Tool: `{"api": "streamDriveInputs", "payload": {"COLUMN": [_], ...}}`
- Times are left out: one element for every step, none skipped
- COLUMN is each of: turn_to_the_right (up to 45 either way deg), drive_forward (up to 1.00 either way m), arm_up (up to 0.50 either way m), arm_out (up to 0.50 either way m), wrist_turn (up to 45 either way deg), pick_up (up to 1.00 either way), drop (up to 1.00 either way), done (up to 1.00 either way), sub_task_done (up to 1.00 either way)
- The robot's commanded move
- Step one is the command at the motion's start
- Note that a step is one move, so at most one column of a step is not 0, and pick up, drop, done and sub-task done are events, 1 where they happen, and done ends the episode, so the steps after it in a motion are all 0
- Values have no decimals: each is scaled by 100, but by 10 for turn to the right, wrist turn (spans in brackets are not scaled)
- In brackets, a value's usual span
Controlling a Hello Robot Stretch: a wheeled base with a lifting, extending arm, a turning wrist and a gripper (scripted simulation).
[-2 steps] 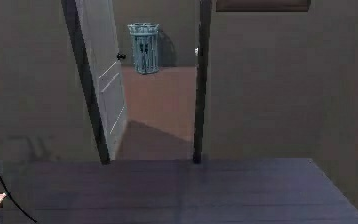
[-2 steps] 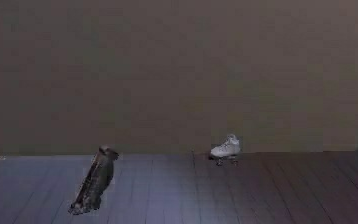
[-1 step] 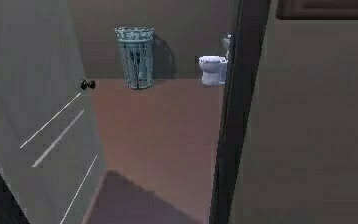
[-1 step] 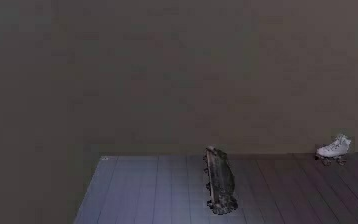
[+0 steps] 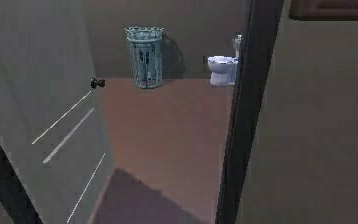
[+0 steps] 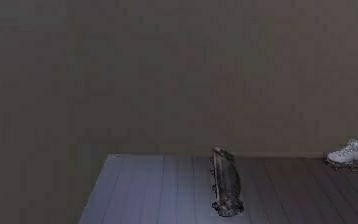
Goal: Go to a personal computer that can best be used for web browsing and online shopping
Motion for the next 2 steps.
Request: {"api": "streamDriveInputs", "payload": {"turn_to_the_right": [-180,0], "drive_forward": [0,80], "arm_up": [0,0], "arm_out": [0,0], "wrist_turn": [0,0], "pick_up": [0,0], "drop": [0,0], "done": [0,0], "sub_task_done": [0,0]}}
